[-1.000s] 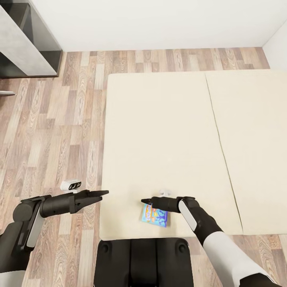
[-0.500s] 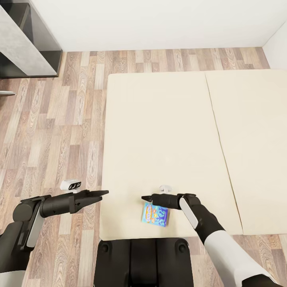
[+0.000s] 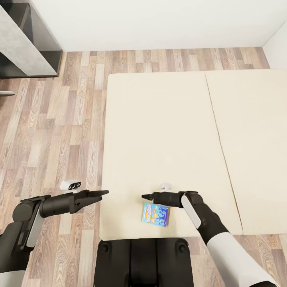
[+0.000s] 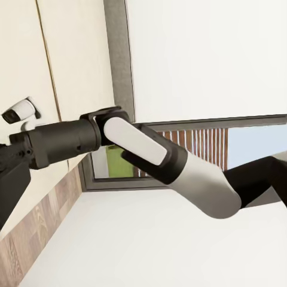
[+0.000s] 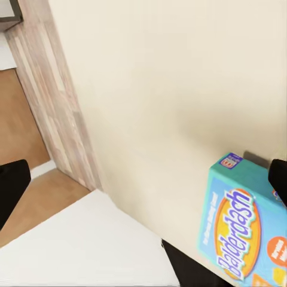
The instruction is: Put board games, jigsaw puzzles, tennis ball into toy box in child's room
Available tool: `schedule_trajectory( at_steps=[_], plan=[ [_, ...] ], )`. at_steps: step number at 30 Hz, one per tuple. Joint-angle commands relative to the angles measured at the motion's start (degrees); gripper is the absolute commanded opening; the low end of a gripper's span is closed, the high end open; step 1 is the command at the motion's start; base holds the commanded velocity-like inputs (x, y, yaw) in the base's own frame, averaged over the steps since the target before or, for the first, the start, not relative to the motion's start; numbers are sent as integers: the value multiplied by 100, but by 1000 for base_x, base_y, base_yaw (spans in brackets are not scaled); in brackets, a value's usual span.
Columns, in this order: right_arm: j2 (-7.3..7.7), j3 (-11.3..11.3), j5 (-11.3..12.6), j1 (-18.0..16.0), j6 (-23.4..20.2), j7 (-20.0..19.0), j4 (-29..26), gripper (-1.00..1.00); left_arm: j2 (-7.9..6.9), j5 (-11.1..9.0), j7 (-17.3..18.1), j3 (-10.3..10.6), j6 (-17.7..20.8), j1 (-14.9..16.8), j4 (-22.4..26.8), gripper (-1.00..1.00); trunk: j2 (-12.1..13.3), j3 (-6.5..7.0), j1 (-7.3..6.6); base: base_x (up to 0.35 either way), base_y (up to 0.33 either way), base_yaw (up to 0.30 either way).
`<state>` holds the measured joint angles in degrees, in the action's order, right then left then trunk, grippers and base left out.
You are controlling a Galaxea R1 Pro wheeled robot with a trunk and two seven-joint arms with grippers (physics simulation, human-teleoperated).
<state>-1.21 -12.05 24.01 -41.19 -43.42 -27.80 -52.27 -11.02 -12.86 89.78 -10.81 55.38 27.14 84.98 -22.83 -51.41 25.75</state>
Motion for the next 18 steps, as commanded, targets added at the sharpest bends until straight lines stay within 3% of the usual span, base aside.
schedule_trajectory(
  at_steps=[1, 14, 18],
  plan=[
    [8, 6, 7, 18, -75, -6, -64, 100, -2, 3, 22, 0, 61, 1, 1, 100, -9, -6, 3, 0, 0, 0],
    [47, 38, 20, 175, -689, -6, -521, 100, -2, 3, 22, 0, 61, 1, 1, 100, -9, -6, 3, 0, 0, 0],
    [169, 85, 43, 185, -768, -6, -539, 100, 1, 3, 22, 0, 61, 1, 0, 100, -9, -6, 3, 0, 0, 0]
  ],
)
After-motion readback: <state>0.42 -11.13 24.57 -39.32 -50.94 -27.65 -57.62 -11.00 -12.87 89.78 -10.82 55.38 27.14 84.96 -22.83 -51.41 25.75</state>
